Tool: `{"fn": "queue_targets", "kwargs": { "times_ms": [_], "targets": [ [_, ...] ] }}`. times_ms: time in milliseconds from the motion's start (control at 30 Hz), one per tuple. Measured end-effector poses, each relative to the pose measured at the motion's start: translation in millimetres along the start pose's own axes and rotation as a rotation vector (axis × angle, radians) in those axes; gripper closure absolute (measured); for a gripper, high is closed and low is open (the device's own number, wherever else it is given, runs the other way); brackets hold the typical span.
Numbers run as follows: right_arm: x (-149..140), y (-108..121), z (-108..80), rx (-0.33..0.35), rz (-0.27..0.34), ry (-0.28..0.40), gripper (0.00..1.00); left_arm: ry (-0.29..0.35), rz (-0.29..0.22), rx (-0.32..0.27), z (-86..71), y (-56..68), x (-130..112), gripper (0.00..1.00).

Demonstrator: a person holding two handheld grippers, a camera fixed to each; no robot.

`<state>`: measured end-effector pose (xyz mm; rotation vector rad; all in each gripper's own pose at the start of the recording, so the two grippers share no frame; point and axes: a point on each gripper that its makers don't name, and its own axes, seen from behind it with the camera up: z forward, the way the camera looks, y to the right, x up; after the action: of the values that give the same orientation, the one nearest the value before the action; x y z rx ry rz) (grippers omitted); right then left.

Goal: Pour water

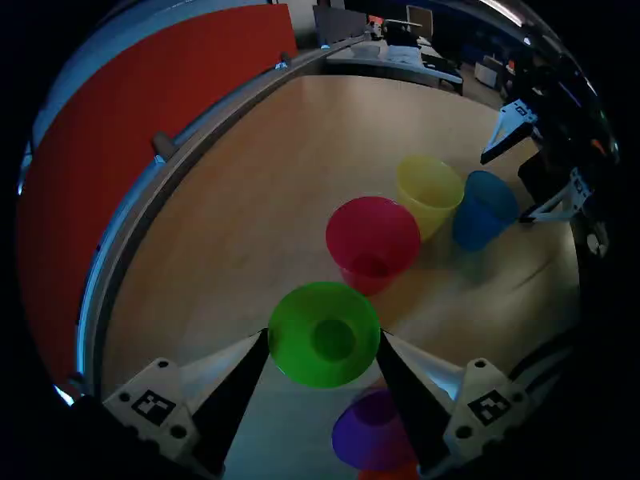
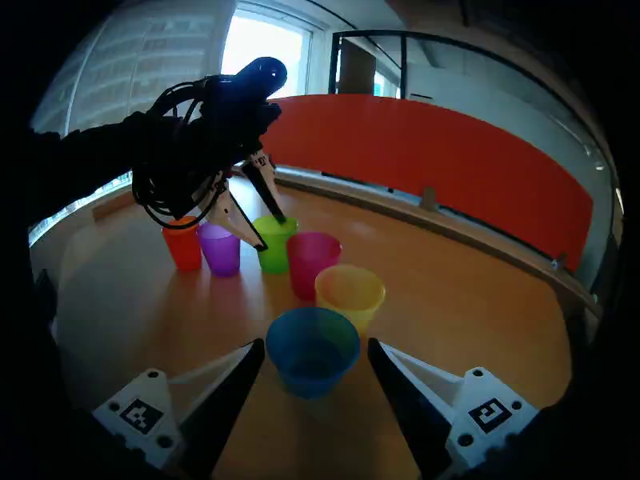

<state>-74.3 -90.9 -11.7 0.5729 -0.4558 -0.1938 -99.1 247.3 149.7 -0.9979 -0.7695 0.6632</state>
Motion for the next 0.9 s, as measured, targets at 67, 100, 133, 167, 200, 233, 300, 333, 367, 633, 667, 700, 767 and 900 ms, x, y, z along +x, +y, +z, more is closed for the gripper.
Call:
{"fn": "queue_targets", "kwargs": {
  "times_ms": [67, 100, 133, 167, 200, 233, 300, 333, 367, 633, 667, 700, 767, 900],
  "targets": [
    [0.3, 0.3, -0.1, -0.001, 0.0, 0.002, 0.0, 0.001, -0.004, 0.004, -0.6, -1.5, 0.2, 0.09],
    [0.5, 0.4, -0.2, -0.001, 0.0, 0.002, 0.0, 0.002, -0.006, 0.006, -0.9, -2.2, 0.3, 0.09],
    [0.9, 0.6, -0.4, -0.002, 0.001, 0.004, 0.0, 0.001, -0.007, 0.006, -1.1, -2.4, 0.3, 0.1],
    [1.2, 0.7, -0.6, -0.003, 0.001, 0.005, 0.0, 0.001, -0.009, 0.006, -1.3, -2.7, 0.4, 0.1],
    [1.6, 0.9, -0.8, -0.003, 0.002, 0.006, 0.0, 0.001, -0.01, 0.007, -1.5, -3.0, 0.4, 0.1],
    [1.9, 1.1, -0.9, -0.004, 0.003, 0.008, 0.0, 0.006, -0.008, 0.012, -2.6, -3.8, 2.0, 0.1],
    [2.4, 1.4, -1.0, -0.006, 0.006, 0.011, 0.0, 0.015, -0.006, 0.021, -4.5, -5.2, 4.9, 0.1],
    [2.3, 1.6, -1.0, -0.007, 0.008, 0.011, 0.0, 0.026, -0.005, 0.026, -7.3, -5.9, 7.9, 0.1],
    [2.3, 1.8, -1.0, -0.008, 0.009, 0.012, 0.0, 0.036, -0.005, 0.031, -9.7, -6.5, 10.7, 0.1],
    [3.3, 1.9, -0.5, -0.014, 0.013, 0.017, 0.0, 0.136, -0.011, 0.074, -39.6, -11.6, 33.4, 0.1],
    [3.8, 1.6, -0.5, -0.014, 0.012, 0.018, 0.0, 0.149, -0.012, 0.079, -43.9, -10.9, 35.6, 0.1],
    [4.2, 1.3, -0.5, -0.014, 0.011, 0.019, 0.0, 0.161, -0.012, 0.083, -48.1, -10.3, 37.9, 0.1],
    [4.8, 1.0, 0.0, -0.017, 0.006, 0.019, 0.0, 0.182, -0.016, 0.094, -56.8, -8.6, 40.2, 0.1],
    [4.0, 1.1, 1.4, -0.021, -0.002, 0.015, 0.0, 0.212, -0.026, 0.116, -73.4, -6.5, 41.7, 0.1]
  ]
}}
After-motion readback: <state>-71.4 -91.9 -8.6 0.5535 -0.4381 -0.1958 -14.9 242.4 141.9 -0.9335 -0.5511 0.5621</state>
